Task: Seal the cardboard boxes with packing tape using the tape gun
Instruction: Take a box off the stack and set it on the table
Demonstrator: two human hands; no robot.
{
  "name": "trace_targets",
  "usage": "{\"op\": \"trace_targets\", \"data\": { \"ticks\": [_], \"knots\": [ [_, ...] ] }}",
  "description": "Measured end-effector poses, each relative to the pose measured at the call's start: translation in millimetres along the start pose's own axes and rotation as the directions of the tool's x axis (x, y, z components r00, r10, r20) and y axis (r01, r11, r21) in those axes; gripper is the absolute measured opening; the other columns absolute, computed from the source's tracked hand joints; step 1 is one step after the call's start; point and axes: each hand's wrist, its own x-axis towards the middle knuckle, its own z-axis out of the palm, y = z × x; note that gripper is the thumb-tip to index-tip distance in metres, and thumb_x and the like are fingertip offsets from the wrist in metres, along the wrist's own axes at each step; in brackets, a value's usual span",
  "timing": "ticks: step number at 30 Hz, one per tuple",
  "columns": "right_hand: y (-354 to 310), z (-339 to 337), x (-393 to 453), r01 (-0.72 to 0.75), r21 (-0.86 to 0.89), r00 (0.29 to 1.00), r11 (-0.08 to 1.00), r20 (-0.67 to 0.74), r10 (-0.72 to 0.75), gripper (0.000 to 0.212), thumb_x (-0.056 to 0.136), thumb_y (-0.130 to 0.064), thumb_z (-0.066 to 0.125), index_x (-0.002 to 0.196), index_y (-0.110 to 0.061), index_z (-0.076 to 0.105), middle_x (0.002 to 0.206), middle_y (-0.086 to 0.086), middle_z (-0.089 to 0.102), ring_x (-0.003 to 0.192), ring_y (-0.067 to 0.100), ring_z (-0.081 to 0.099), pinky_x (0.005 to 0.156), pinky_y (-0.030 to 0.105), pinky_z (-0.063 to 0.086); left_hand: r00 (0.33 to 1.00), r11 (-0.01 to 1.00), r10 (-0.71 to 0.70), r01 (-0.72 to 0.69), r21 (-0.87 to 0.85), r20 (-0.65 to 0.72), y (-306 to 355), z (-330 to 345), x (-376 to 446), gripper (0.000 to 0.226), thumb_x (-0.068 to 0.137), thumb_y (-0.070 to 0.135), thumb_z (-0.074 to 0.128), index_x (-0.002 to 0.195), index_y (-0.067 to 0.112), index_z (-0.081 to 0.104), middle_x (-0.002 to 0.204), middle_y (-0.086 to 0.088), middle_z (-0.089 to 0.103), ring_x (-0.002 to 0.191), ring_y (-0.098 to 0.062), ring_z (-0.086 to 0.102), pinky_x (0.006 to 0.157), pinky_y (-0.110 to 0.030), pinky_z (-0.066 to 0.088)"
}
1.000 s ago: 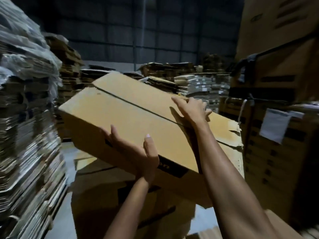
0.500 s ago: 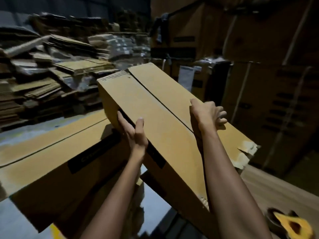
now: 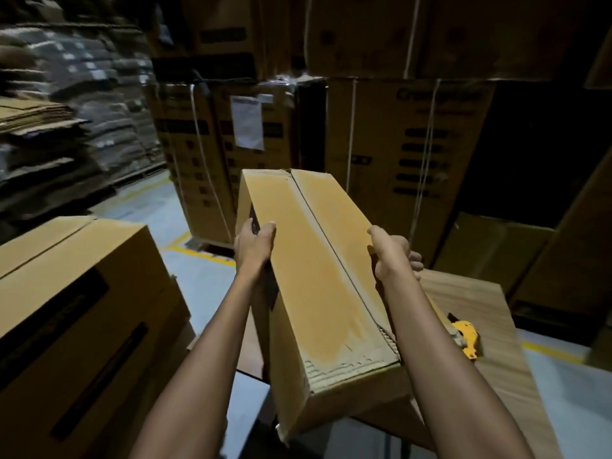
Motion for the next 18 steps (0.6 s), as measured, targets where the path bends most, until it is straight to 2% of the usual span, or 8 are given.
{"op": "trace_targets", "data": {
  "ticks": [1, 3, 4, 6, 9, 12, 15, 18],
  "knots": [
    [3, -1, 9, -0.008, -0.025, 1.0, 1.0, -0.03, 0.008, 0.043, 0.077, -0.055, 0.072, 0.082, -0.014, 0.059, 0.116, 0.01, 0.041, 0.106, 0.032, 0.034, 0.098, 0.05, 0.044, 0.999, 1.0, -0.011, 0.011, 0.001, 0.046, -4, 13, 3, 0.088, 0.07, 0.069, 0.057, 0.144, 0.022, 0.051, 0.143, -0.008, 0.055, 0.131, -0.033, 0.052, 0.107, -0.051, 0.045],
    [9, 3, 21, -0.024, -0.047, 0.998, 0.999, -0.066, 0.021, 0.044, 0.076, -0.056, 0.07, 0.085, -0.015, 0.059, 0.117, 0.01, 0.036, 0.109, 0.034, 0.032, 0.103, 0.052, 0.04, 0.987, 0.997, -0.074, 0.071, 0.025, 0.146, -13, 39, 9, 0.105, 0.08, 0.065, 0.066, 0.161, 0.015, 0.022, 0.162, -0.013, 0.032, 0.147, -0.036, 0.034, 0.117, -0.05, 0.034],
    [14, 7, 29, -0.038, -0.072, 0.996, 0.997, -0.084, 0.032, 0.046, 0.073, -0.057, 0.069, 0.089, -0.015, 0.059, 0.118, 0.01, 0.036, 0.11, 0.034, 0.032, 0.104, 0.053, 0.039, 0.974, 0.993, -0.115, 0.106, 0.056, 0.193, -20, 53, 14, 0.111, 0.086, 0.06, 0.068, 0.163, 0.013, 0.004, 0.168, -0.012, 0.018, 0.152, -0.035, 0.023, 0.12, -0.049, 0.029],
    [24, 11, 47, -0.059, -0.128, 0.99, 0.99, -0.137, 0.042, 0.051, 0.066, -0.056, 0.065, 0.096, -0.015, 0.059, 0.117, 0.009, 0.036, 0.111, 0.034, 0.033, 0.105, 0.053, 0.038, 0.95, 0.986, -0.148, 0.122, 0.11, 0.276, -36, 76, 23, 0.117, 0.089, 0.055, 0.07, 0.161, 0.014, -0.013, 0.17, -0.008, 0.003, 0.155, -0.032, 0.014, 0.12, -0.045, 0.026],
    [46, 9, 74, -0.117, -0.133, 0.987, 0.984, -0.122, 0.101, 0.054, 0.075, -0.053, 0.068, 0.106, -0.012, 0.053, 0.118, 0.011, 0.036, 0.114, 0.036, 0.033, 0.105, 0.051, 0.04, 0.922, 0.984, -0.139, 0.089, 0.153, 0.361, -64, 105, 38, 0.126, 0.077, 0.063, 0.077, 0.162, 0.02, -0.004, 0.169, -0.009, 0.01, 0.153, -0.032, 0.02, 0.116, -0.042, 0.031],
    [78, 8, 95, -0.104, -0.299, 0.994, 0.949, -0.044, 0.095, 0.068, 0.084, -0.052, 0.068, 0.134, -0.01, 0.048, 0.138, 0.018, 0.039, 0.131, 0.04, 0.032, 0.114, 0.05, 0.033, 0.903, 0.946, -0.166, 0.033, 0.323, 0.396, -100, 141, 54, 0.134, 0.055, 0.084, 0.071, 0.16, 0.028, 0.011, 0.166, -0.011, 0.018, 0.15, -0.039, 0.023, 0.118, -0.056, 0.031],
    [105, 19, 97, 0.027, -0.655, 0.999, 0.755, -0.016, -0.05, 0.086, 0.085, -0.06, 0.066, 0.151, -0.015, 0.035, 0.153, 0.019, 0.035, 0.14, 0.04, 0.03, 0.115, 0.045, 0.029, 0.874, 0.811, -0.152, -0.156, 0.564, 0.461, -103, 165, 42, 0.12, 0.067, 0.084, 0.062, 0.161, 0.031, 0.009, 0.169, -0.006, 0.008, 0.151, -0.049, 0.009, 0.12, -0.064, 0.016],
    [114, 26, 97, 0.112, -0.737, 0.988, 0.666, 0.011, -0.153, 0.087, 0.089, -0.064, 0.061, 0.152, -0.013, 0.031, 0.152, 0.02, 0.033, 0.138, 0.039, 0.03, 0.111, 0.046, 0.03, 0.884, 0.687, -0.11, -0.262, 0.677, 0.454, -104, 177, 41, 0.104, 0.079, 0.076, 0.063, 0.16, 0.034, 0.013, 0.169, -0.005, 0.004, 0.147, -0.059, 0.002, 0.119, -0.065, 0.008]
  ]
}}
